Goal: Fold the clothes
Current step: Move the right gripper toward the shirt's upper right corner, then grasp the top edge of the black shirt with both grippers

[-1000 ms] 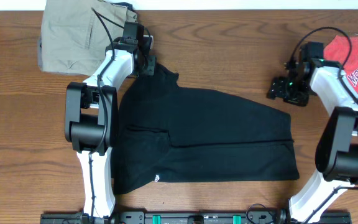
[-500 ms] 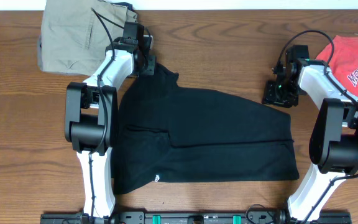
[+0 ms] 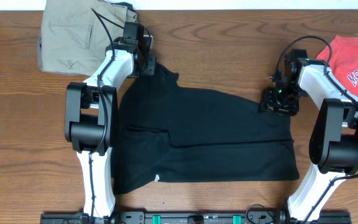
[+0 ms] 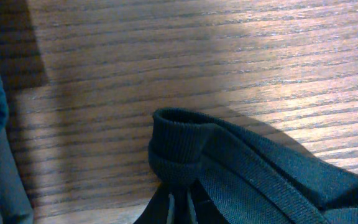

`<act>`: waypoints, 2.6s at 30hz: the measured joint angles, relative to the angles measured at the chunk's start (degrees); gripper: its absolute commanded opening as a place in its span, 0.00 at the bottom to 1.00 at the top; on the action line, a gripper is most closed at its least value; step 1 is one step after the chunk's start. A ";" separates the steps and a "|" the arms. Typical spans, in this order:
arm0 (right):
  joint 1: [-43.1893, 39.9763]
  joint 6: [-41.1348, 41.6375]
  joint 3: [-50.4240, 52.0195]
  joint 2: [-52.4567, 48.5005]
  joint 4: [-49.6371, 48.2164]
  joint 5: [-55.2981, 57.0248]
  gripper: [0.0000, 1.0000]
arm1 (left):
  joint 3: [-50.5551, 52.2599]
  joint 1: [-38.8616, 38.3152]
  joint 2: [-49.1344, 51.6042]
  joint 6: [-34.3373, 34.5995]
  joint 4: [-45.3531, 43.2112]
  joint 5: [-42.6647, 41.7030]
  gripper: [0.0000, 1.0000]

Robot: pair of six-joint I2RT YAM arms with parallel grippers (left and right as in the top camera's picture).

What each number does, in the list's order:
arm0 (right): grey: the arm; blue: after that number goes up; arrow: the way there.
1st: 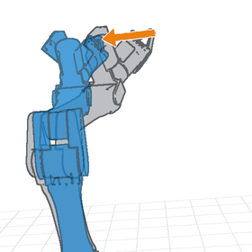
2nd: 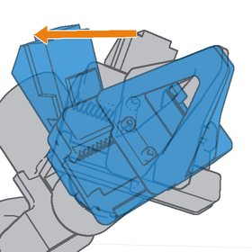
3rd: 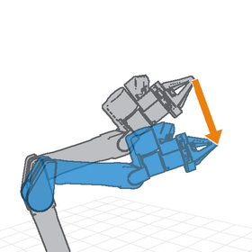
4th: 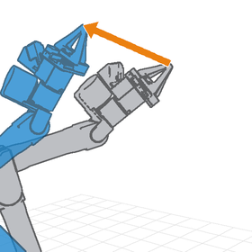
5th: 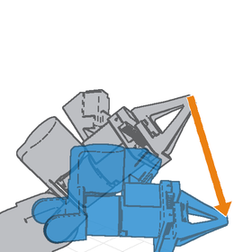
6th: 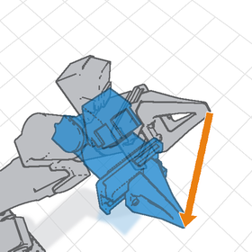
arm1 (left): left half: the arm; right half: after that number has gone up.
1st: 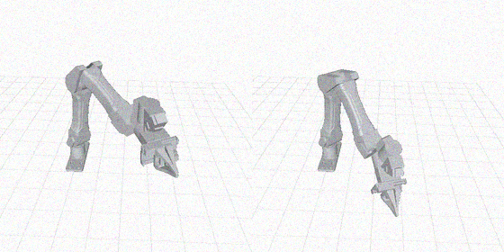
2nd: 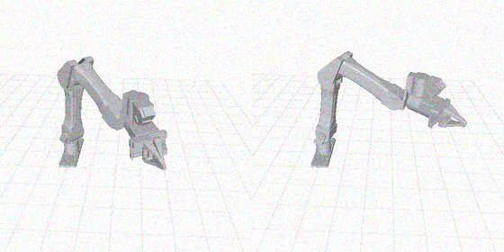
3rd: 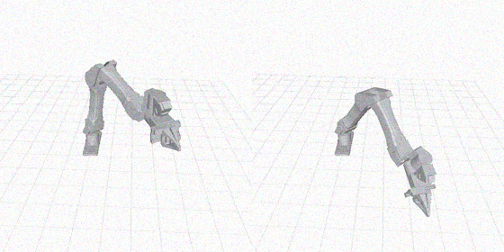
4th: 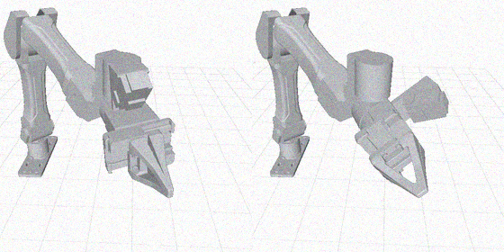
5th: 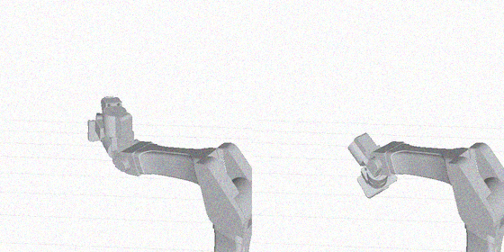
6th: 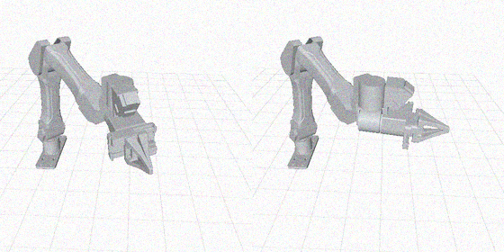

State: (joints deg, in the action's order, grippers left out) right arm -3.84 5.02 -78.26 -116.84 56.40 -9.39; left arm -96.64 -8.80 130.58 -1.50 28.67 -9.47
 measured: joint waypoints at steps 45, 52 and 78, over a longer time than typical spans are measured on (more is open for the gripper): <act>0.00 5.70 0.13 0.15 -5.27 3.85 0.01 | 2.54 0.02 -19.58 3.04 24.13 2.03 0.06; 0.00 6.16 0.48 8.28 -2.49 7.61 0.01 | 2.56 0.02 -22.58 6.10 35.19 5.31 0.06; 0.00 8.70 0.50 12.22 12.96 9.18 0.01 | 13.99 0.11 -26.36 10.38 50.73 10.21 0.06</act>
State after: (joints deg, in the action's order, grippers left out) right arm -3.84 13.72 -77.76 -104.62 69.36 -0.21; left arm -82.65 -8.69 104.22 8.88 79.40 0.73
